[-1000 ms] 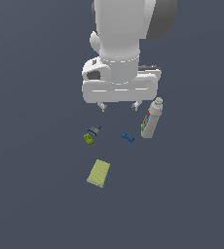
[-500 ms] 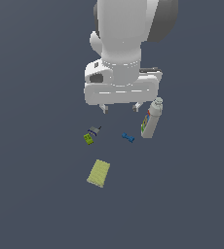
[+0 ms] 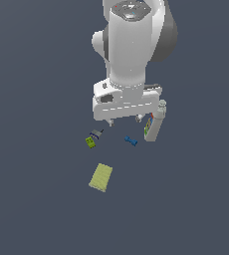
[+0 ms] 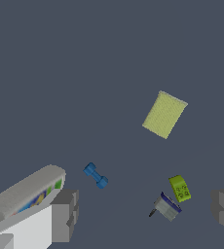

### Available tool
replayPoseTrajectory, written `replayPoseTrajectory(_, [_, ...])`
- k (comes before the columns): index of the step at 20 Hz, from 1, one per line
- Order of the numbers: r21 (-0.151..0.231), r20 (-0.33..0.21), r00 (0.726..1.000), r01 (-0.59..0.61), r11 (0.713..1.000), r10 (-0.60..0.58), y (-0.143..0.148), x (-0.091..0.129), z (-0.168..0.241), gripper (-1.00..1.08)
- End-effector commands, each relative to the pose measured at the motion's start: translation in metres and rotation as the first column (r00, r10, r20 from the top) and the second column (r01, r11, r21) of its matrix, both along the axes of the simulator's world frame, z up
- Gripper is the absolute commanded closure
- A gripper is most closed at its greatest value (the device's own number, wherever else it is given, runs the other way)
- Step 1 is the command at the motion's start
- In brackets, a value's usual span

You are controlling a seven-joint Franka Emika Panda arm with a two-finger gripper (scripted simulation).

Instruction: Pick up a designated object from a clutter of objects.

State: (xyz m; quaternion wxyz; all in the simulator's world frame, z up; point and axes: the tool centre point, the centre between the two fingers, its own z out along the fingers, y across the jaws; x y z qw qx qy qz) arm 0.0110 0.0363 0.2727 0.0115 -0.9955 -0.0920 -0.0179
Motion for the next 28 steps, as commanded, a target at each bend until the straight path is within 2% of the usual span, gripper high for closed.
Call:
replayPoseTrajectory(1, [-0.008,-0.002,0.998,-0.060,0.998,0.060,0.004,-0.003,-0.019,-0.92])
replayPoseTrajectory(5, [-0.022,-0.008,0.983,-0.182,0.983,0.182,0.012,-0.010,-0.056,-0.92])
replayPoseTrajectory(9, [-0.032,-0.015,0.949,-0.315,0.949,0.314,0.021,-0.022,-0.095,-0.92])
replayPoseTrajectory(15, [-0.037,-0.027,0.866,-0.500,0.865,0.499,0.034,-0.046,-0.148,-0.92])
replayPoseTrajectory(21, [-0.033,-0.032,0.781,-0.625,0.780,0.624,0.044,-0.069,-0.184,-0.92])
replayPoseTrajectory(25, [-0.029,-0.033,0.739,-0.674,0.738,0.673,0.049,-0.079,-0.198,-0.92])
replayPoseTrajectory(28, [-0.027,-0.034,0.718,-0.696,0.718,0.695,0.051,-0.084,-0.205,-0.92])
